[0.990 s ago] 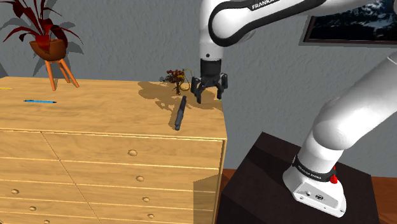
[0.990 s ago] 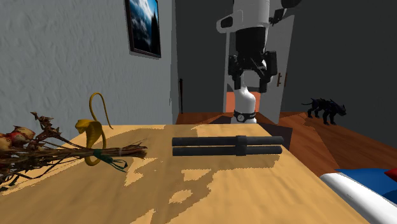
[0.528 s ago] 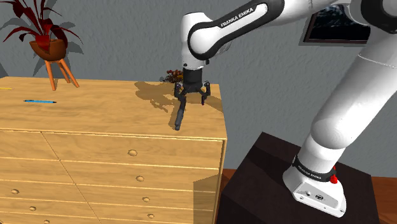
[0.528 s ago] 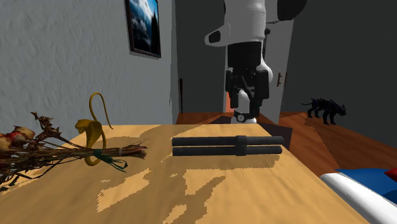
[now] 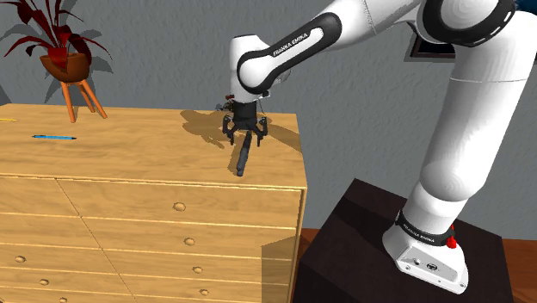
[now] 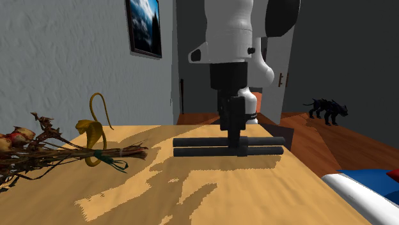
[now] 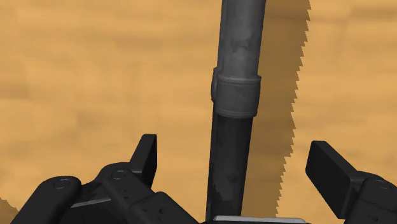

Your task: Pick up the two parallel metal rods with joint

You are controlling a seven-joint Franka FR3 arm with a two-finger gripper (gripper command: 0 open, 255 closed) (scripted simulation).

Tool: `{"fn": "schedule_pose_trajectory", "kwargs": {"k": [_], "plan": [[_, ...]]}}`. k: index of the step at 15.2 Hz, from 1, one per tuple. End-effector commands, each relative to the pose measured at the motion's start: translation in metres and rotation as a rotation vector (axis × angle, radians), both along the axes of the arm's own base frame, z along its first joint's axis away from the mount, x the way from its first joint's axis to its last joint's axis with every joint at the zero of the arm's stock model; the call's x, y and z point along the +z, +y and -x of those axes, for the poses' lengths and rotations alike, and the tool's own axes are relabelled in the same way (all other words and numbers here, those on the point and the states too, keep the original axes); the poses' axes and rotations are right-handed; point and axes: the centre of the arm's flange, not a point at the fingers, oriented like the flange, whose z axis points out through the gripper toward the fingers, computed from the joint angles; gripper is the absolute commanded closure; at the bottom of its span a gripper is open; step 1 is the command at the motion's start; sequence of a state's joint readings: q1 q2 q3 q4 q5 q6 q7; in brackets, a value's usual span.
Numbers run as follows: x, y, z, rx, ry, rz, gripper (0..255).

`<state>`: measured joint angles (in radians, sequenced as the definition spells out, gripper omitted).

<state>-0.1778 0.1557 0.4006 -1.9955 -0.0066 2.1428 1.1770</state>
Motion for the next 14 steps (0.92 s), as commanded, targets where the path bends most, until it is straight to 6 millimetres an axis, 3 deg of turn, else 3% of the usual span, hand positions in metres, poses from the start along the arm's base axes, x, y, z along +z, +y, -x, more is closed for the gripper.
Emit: {"fn": "schedule_pose_trajectory", "kwargs": {"k": [1,5,7,8,14], "plan": [[-0.011,0.000,-0.001,-0.007,-0.001,0.000,0],[-0.035,0.000,-0.001,-0.007,-0.001,0.000,0],[-0.035,0.000,-0.001,-0.007,-0.001,0.000,0],[-0.034,0.000,-0.001,-0.007,-0.001,0.000,255],[-0.035,0.000,-0.001,-0.007,-0.001,0.000,255]]}}
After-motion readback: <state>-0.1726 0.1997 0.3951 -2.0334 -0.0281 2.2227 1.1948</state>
